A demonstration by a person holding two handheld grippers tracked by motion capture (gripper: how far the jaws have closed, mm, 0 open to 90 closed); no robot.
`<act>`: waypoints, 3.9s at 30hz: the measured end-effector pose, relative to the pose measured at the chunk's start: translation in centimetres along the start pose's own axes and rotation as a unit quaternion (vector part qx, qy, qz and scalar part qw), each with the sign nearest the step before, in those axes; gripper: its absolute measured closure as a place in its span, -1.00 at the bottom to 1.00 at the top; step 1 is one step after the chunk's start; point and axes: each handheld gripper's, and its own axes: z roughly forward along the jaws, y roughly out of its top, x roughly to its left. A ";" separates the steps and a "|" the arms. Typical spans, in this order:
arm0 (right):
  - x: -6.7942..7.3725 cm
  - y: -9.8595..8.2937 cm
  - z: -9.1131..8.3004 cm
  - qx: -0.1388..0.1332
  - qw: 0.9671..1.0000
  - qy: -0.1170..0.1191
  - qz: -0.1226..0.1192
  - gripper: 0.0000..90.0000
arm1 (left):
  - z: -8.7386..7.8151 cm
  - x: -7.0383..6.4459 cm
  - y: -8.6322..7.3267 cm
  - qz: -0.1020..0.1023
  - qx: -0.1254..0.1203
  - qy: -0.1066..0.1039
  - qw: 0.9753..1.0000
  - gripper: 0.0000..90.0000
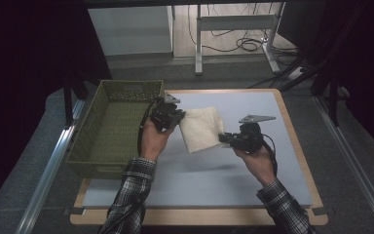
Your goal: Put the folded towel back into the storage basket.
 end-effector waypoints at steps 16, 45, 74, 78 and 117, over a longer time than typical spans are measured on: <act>1.8 2.6 2.2 -0.004 1.000 0.020 0.007 0.82 | -2.7 2.9 0.6 -0.008 -0.014 0.027 1.000 0.85; 7.1 7.1 7.9 -0.004 0.998 0.062 0.000 0.81 | -8.6 8.5 -0.2 -0.025 -0.030 0.096 0.995 0.85; 15.4 8.8 17.2 0.034 0.994 0.069 -0.073 0.79 | -12.4 15.0 -6.2 -0.063 0.007 0.160 0.985 0.85; 16.3 9.0 18.2 0.042 0.993 0.065 -0.084 0.79 | -12.0 15.7 -6.7 -0.066 0.017 0.164 0.984 0.85; 18.6 10.0 22.9 0.114 0.983 0.031 -0.138 0.29 | -3.9 18.3 -8.9 -0.047 0.180 0.160 0.969 0.39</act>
